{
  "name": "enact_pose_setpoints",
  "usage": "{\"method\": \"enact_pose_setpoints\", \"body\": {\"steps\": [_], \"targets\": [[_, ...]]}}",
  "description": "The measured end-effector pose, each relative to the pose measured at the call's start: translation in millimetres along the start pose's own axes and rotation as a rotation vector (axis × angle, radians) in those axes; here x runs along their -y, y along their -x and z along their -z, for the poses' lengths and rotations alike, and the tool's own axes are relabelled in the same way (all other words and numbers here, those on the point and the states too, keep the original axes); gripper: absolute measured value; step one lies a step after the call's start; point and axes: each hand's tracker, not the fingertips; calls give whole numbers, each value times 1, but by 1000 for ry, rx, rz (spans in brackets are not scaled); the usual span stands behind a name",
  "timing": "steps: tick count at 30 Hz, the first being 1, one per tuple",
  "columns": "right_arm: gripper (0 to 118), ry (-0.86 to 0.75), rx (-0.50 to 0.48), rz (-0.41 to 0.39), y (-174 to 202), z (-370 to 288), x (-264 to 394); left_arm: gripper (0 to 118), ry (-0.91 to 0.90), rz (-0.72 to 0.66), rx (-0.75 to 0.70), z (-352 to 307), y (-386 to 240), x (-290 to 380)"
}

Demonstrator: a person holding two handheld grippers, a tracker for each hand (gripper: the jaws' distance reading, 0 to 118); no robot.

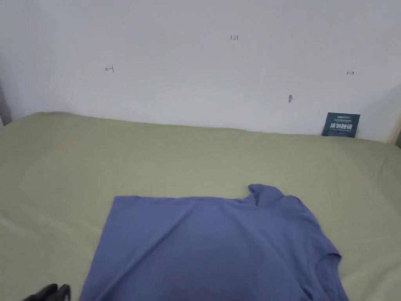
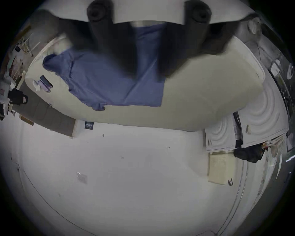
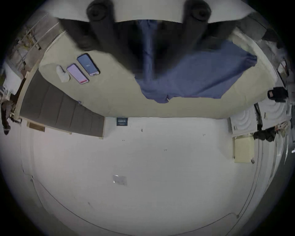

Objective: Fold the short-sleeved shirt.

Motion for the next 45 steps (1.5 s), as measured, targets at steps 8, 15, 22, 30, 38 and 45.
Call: {"method": "enact_pose_setpoints", "body": {"steps": [8, 15, 22, 30, 38, 45], "targets": [[0, 53, -28, -14, 11, -10, 12, 0, 76, 4, -34, -5, 8, 14], [0, 93, -36, -2, 7, 4, 12, 101, 337, -98, 70, 37, 52, 29], [0, 181, -28, -4, 0, 24, 25, 98, 582, -54, 44, 101, 70, 81], [0, 325, -8, -21, -12, 50, 49, 8, 571, 7, 77, 116, 46, 87], [86, 660, -137, -62, -16, 114, 83, 8, 559, -24, 77, 111, 47, 79], [2, 671, -98, -110, -10, 124, 110, 8, 566, -50, 73, 112, 57, 80]]}}
